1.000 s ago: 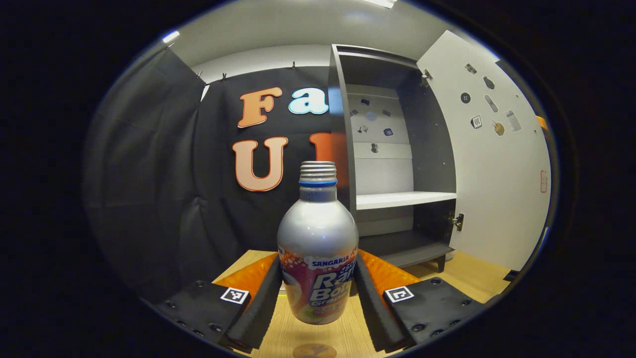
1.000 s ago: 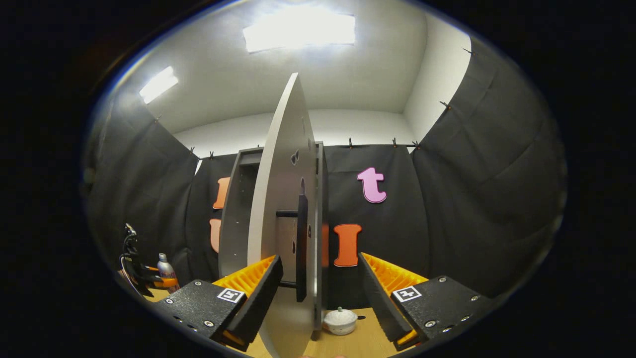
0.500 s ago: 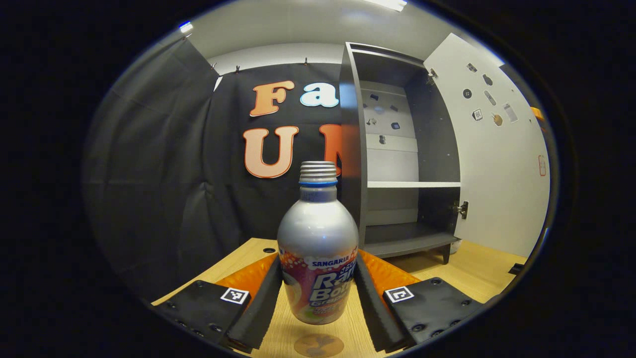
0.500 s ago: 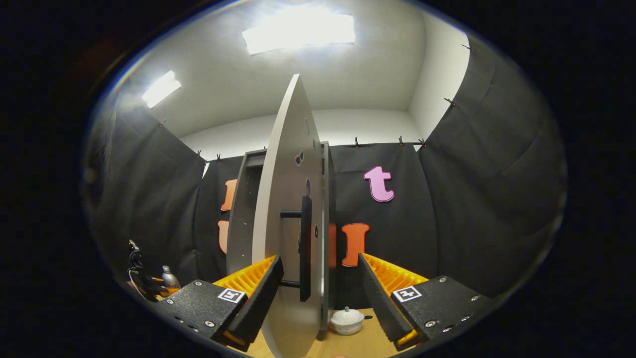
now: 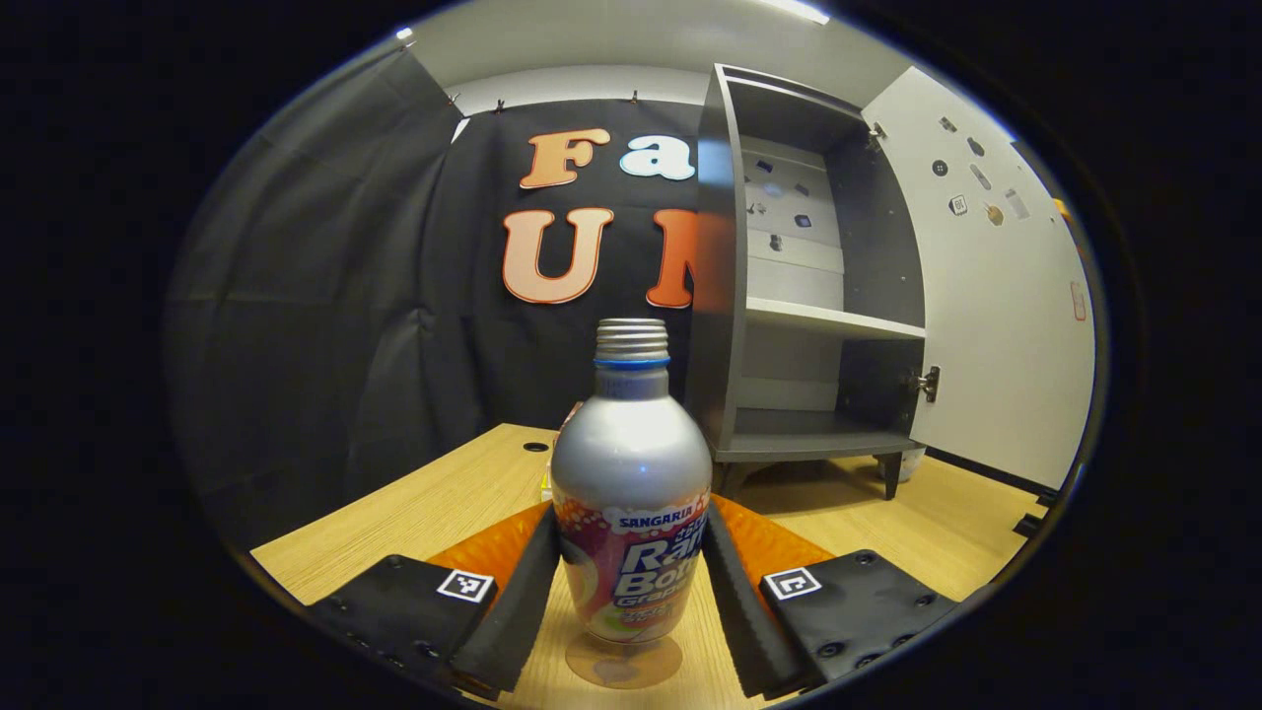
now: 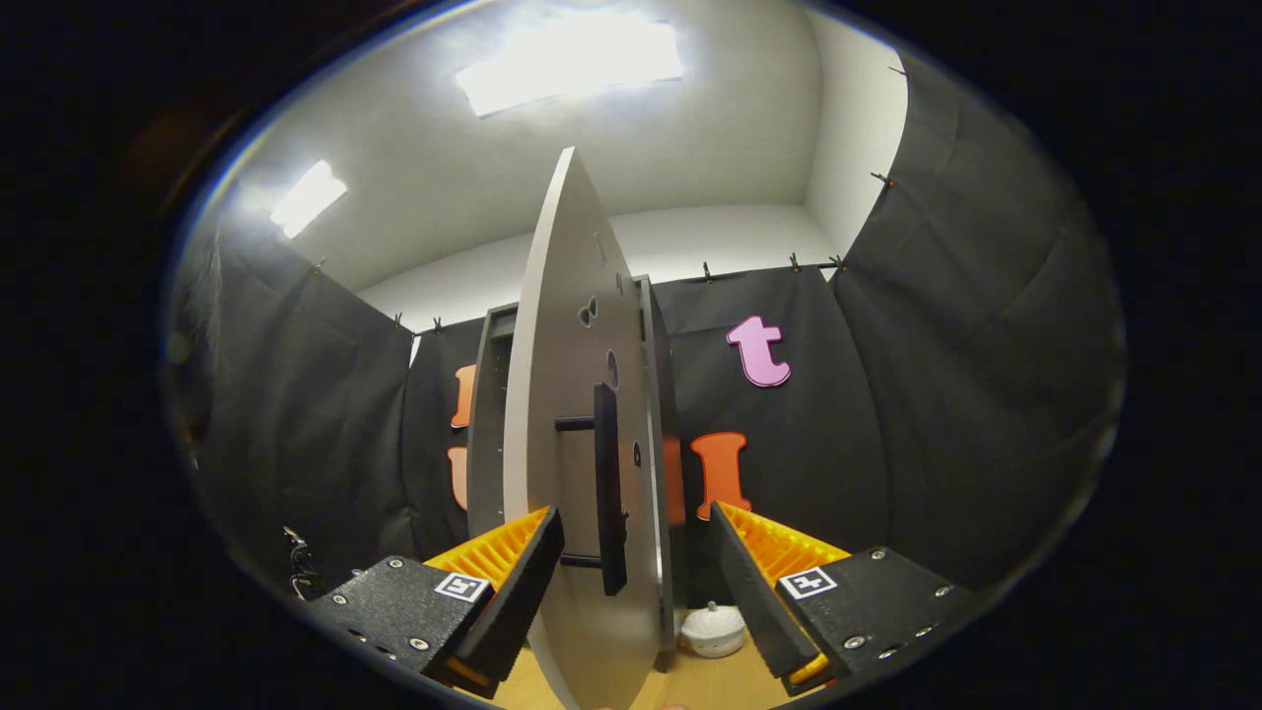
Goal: Open the cabinet door with the right hand, grasp the bottle in the cabinet with the left hand and place it on the coaster, then close the cabinet door with the right hand.
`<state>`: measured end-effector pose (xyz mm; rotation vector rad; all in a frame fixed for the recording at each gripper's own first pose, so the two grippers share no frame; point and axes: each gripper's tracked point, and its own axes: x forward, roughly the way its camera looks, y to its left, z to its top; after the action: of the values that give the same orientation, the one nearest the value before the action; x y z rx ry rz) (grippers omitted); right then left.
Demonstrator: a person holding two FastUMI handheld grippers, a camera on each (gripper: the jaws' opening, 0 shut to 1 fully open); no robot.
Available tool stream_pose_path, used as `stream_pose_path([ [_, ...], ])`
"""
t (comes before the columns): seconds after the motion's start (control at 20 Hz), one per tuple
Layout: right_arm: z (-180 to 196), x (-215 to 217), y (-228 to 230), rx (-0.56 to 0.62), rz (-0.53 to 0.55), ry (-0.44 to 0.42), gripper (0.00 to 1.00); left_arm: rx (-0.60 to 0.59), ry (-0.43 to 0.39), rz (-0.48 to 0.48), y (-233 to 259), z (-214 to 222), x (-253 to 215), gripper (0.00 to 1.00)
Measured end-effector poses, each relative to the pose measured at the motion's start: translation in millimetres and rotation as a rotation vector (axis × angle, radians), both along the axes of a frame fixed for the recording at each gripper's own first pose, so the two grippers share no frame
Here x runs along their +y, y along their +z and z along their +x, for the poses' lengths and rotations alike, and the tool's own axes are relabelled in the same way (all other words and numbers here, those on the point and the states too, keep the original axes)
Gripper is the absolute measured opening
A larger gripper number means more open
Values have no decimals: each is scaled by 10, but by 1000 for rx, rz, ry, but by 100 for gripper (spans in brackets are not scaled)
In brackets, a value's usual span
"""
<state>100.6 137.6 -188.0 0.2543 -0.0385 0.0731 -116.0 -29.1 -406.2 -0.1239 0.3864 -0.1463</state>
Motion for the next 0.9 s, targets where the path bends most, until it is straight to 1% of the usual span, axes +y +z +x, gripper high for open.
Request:
stream_pose_path([
  [0.05,-19,-9,-10,0,-7,-6,94,-4,9,3,-36,-42,-6,87],
  [0.1,-47,-16,-14,-1,-14,-10,91,-6,15,9,-86,-97,-22,87],
  [0.15,-58,-32,-14,-3,-17,-19,91,-6,16,18,-135,-146,-44,84],
  [0.2,-44,-43,-4,-6,-16,-26,91,-3,15,31,-192,-184,-68,87],
  [0.25,-35,-56,-5,-7,-13,-33,91,0,12,49,-242,-199,-77,84],
  [0.35,-19,-43,-32,4,-11,-32,91,7,2,94,-338,-244,-100,84],
  [0.4,-28,-40,-44,13,-13,-29,94,10,-3,107,-371,-264,-96,84],
  [0.45,-43,-47,-58,19,-19,-31,94,14,-6,109,-407,-278,-116,84],
  [0.5,-47,-71,-60,22,-27,-38,91,16,-6,108,-437,-307,-118,84],
  [0.55,-59,-74,-70,26,-36,-39,91,23,-3,102,-466,-322,-126,83],
  [0.6,-61,-79,-77,30,-41,-38,94,29,1,97,-500,-339,-133,83],
  [0.65,-66,-72,-79,33,-43,-36,94,35,6,96,-519,-356,-125,84],
  [0.7,-78,-76,-80,34,-43,-36,91,19,6,92,-478,-354,-121,84],
  [0.8,-74,-68,-55,28,-41,-36,92,19,-8,94,-493,-354,-131,86],
  [0.9,-55,-74,-29,16,-38,-40,91,15,-11,100,-493,-367,-109,85],
])
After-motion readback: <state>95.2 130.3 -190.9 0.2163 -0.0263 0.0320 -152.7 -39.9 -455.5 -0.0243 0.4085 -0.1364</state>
